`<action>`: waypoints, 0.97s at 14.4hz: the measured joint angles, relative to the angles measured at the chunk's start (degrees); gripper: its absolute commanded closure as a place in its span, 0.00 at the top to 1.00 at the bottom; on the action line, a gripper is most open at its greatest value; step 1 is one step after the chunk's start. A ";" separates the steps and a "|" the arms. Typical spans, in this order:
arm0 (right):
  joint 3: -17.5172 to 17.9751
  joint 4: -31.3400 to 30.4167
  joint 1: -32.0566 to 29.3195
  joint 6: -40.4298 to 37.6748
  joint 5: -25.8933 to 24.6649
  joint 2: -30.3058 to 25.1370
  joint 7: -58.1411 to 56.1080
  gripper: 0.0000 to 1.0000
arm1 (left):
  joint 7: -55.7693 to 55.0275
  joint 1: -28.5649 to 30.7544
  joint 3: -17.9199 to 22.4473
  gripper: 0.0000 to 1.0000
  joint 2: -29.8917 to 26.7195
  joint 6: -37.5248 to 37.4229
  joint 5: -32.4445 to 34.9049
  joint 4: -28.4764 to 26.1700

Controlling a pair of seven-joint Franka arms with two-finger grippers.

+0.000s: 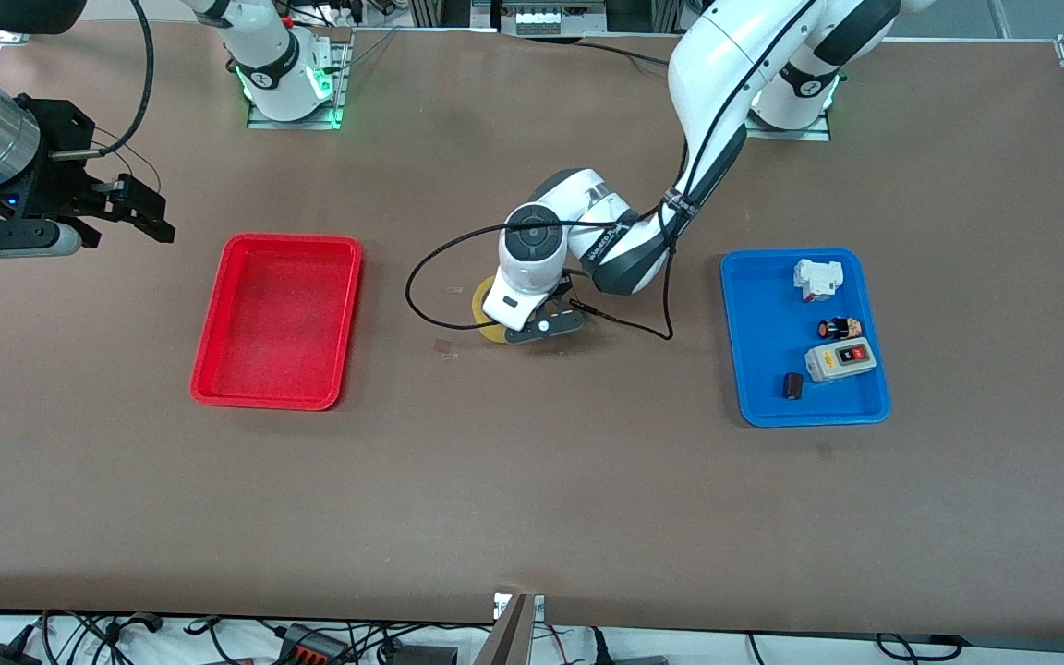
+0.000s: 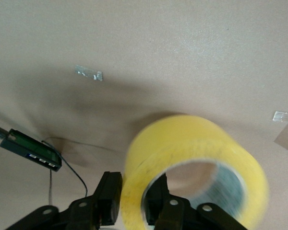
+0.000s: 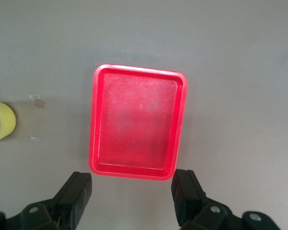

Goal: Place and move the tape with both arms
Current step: 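Carry the tape with the left gripper toward the table middle, then release the tape on the table while the right gripper reaches toward it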

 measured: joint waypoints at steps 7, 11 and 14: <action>0.00 0.00 0.13 0.01 0.01 -0.20 0.00 0.98 | -0.55 0.25 0.64 0.98 -0.28 -0.01 0.02 1.47; 0.21 -1.37 3.63 2.01 0.15 0.06 1.72 0.98 | -0.58 3.91 1.06 1.00 -3.14 -4.38 0.05 2.79; 0.43 -4.29 9.38 6.08 0.25 1.44 7.48 0.98 | -0.07 8.24 0.97 1.00 -8.54 -13.48 0.09 3.08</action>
